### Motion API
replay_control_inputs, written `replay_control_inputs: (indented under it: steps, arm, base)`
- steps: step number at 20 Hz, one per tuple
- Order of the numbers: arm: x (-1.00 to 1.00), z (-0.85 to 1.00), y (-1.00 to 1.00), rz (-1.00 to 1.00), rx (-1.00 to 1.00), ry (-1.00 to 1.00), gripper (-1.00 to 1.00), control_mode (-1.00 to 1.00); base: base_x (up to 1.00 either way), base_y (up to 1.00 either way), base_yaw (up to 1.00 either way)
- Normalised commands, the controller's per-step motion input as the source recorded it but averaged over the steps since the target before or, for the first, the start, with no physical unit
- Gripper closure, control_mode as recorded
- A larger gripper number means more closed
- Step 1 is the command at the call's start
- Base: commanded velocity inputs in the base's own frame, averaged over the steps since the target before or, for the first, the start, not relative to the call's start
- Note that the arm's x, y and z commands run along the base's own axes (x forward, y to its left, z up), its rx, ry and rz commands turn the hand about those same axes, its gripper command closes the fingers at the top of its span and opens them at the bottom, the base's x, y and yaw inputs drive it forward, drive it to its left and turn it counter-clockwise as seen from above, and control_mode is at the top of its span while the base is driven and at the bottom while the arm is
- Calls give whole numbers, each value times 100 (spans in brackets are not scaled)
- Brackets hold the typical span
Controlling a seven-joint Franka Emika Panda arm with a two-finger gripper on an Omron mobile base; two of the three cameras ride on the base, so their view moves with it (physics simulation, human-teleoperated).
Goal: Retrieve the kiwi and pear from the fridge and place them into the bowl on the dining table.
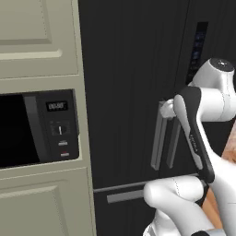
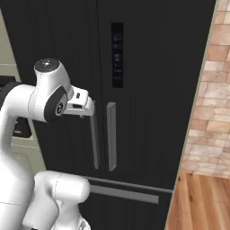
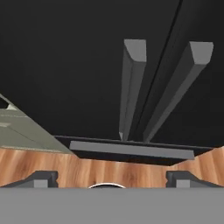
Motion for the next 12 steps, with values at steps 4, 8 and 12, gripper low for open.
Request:
replay_control_inputs:
  steps: [4,8,12]
  arm:
    - [-40,-9,0,0,0,-3,-100,-100]
    - [-14,-17,0,0,0,0,-100,-100]
    - [-7,-11,2,0,0,0,-100,-100]
  base:
    - [0,0,0]
    - [0,0,0]
    - [0,0,0]
